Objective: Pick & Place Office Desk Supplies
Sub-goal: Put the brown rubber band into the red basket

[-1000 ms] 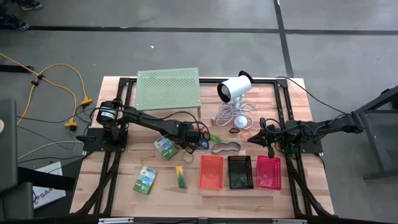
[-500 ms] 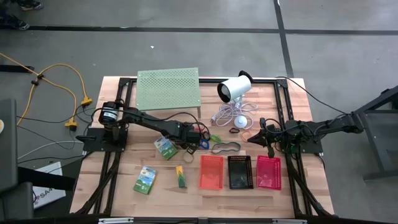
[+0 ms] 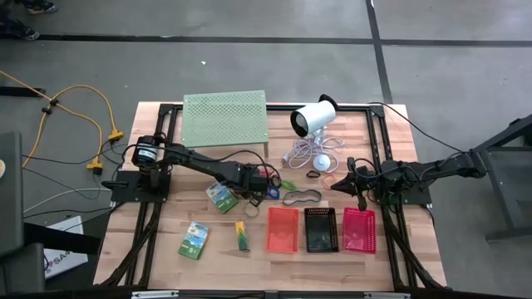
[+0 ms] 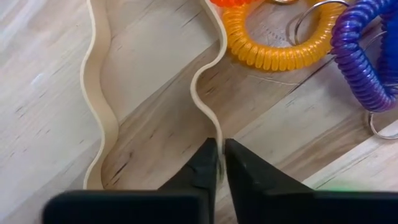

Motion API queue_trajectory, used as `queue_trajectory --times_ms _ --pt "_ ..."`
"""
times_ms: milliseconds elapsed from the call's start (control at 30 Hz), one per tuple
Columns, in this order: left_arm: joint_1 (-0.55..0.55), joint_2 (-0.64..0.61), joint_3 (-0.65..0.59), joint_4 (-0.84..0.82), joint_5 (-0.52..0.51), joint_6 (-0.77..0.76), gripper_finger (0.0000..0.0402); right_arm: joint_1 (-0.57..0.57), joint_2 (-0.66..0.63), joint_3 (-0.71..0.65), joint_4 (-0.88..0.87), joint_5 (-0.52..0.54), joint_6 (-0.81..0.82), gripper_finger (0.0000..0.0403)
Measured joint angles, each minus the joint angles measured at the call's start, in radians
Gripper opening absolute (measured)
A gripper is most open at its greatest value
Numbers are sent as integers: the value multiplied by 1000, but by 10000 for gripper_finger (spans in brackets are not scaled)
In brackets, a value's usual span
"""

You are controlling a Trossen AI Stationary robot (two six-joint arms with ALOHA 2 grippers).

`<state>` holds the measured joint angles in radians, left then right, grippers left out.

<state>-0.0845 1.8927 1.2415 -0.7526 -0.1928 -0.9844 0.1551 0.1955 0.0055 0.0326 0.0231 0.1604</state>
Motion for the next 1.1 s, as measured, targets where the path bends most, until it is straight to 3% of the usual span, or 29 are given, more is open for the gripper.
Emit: queue_trajectory --times_ms 467,1100 --pt "0 -28 -3 -5 0 20 2 0 0 0 0 0 0 3" --pt "-2 -384 -2 -5 -125 200 1 0 0 0 0 0 0 3"
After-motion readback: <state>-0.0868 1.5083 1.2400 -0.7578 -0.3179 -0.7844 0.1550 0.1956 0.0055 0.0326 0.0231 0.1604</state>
